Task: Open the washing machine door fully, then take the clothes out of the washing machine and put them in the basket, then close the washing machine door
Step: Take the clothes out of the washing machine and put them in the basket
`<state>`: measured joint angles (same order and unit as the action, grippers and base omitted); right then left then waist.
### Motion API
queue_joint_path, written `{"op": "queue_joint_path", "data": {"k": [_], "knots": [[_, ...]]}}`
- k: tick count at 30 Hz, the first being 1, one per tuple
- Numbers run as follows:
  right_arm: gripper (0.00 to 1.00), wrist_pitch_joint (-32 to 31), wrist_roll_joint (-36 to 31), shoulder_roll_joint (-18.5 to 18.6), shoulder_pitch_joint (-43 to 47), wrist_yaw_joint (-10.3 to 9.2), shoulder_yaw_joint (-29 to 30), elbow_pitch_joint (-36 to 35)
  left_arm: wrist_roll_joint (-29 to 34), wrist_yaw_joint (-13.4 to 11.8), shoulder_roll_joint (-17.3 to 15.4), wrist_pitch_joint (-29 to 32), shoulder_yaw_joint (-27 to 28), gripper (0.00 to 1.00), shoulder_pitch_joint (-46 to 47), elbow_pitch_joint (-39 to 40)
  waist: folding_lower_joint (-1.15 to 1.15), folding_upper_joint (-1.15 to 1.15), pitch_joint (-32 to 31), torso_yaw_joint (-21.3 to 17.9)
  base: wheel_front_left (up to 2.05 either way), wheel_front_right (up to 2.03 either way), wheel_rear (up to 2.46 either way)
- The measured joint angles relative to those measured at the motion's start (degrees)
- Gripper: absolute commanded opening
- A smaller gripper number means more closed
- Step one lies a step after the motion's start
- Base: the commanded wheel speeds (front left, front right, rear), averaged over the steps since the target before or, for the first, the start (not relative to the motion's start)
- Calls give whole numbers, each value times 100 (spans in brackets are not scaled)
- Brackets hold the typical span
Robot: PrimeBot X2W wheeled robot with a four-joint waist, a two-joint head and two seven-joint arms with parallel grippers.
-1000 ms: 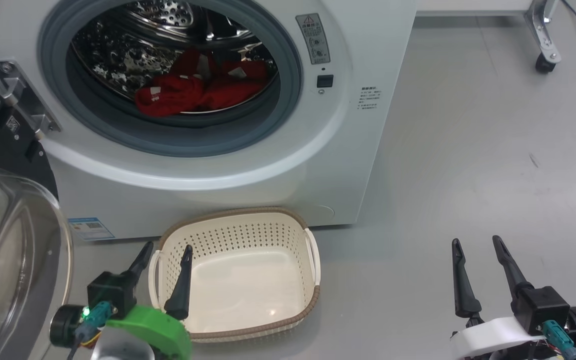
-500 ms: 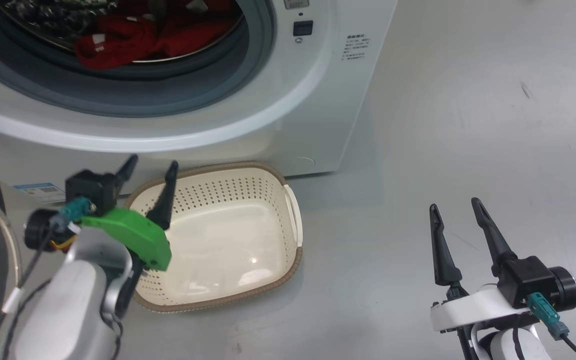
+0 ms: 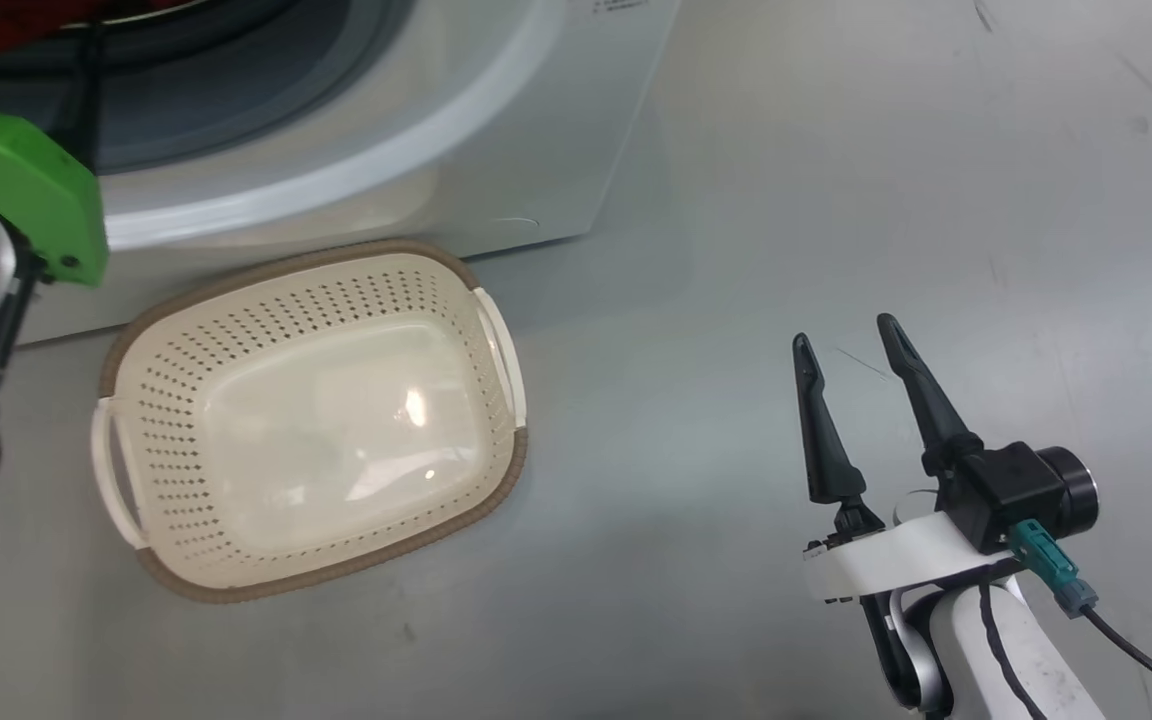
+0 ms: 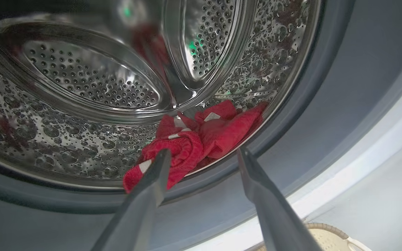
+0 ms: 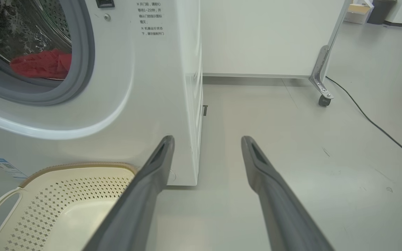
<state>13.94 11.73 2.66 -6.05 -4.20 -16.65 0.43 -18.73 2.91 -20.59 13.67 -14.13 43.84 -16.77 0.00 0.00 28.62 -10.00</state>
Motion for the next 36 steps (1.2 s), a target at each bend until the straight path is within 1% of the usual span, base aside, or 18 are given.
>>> {"op": "queue_joint_path", "data": {"k": [5, 9, 11, 12, 13, 14, 20, 22, 26, 27, 30, 31, 32, 33, 36], "knots": [[100, 7, 426, -2, -174, -7, -318, 79, 104, 54, -367, 278, 98, 100, 435, -302, 0, 0, 283, -333, 0, 0, 0], [100, 9, 704, -3, -293, -96, -526, 145, 257, 76, -654, 439, 187, 100, 736, -517, 0, 0, 487, -610, 0, 0, 0], [100, 27, 794, -3, -335, -109, -610, 175, 304, 78, -782, 514, 224, 100, 853, -615, 0, 0, 582, -744, 0, 0, 0], [100, 27, 794, -3, -335, -109, -610, 175, 304, 78, -782, 514, 224, 100, 853, -615, 0, 0, 582, -744, 0, 0, 0], [100, 51, 893, -4, -375, -149, -676, 211, 344, 100, -889, 598, 234, 100, 967, -721, 0, 0, 673, -871, 0, 0, 0], [100, 51, 893, -4, -375, -149, -676, 211, 344, 100, -889, 598, 234, 100, 967, -721, 0, 0, 673, -871, 0, 0, 0], [100, 51, 1000, -7, -584, -162, -765, 152, 509, 142, -1056, 753, 166, 100, 1213, -1020, 0, 0, 924, -1179, 0, 0, 0], [100, 52, 1011, -8, -648, -202, -769, 120, 599, 141, -1126, 804, 163, 100, 1280, -1117, 0, 0, 996, -1254, 0, 0, 0], [100, 52, 1045, -11, -710, -212, -770, 108, 754, 5, -1188, 853, 169, 100, 1351, -1384, 0, 0, 1099, -1372, 0, 0, 0], [100, 52, 1046, -11, -737, -246, -770, 109, 799, -49, -1233, 880, 170, 100, 1374, -1488, 0, 0, 1133, -1408, 0, 0, 0], [100, 52, 1046, -13, -761, -252, -771, 102, 821, -163, -1269, 1010, 193, 100, 1463, -1642, 0, 0, 1171, -1438, 0, 0, 0], [100, 52, 1046, -13, -761, -252, -769, 96, 829, -167, -1270, 1045, 190, 63, 1502, -1662, 0, 0, 1187, -1440, 0, 0, 0], [100, 52, 1049, -13, -765, -253, -776, 96, 861, -197, -1269, 1044, 190, 39, 1531, -1684, 0, 0, 1201, -1440, 0, 0, 0], [100, 52, 1056, -13, -770, -253, -781, 96, 884, -211, -1268, 1044, 189, 0, 1555, -1711, 0, 0, 1211, -1442, 0, 0, 0], [100, 52, 1079, -14, -812, -255, -784, 96, 917, -213, -1263, 1040, 177, 0, 1600, -1785, 0, 0, 1225, -1440, 0, 0, 0]]}}
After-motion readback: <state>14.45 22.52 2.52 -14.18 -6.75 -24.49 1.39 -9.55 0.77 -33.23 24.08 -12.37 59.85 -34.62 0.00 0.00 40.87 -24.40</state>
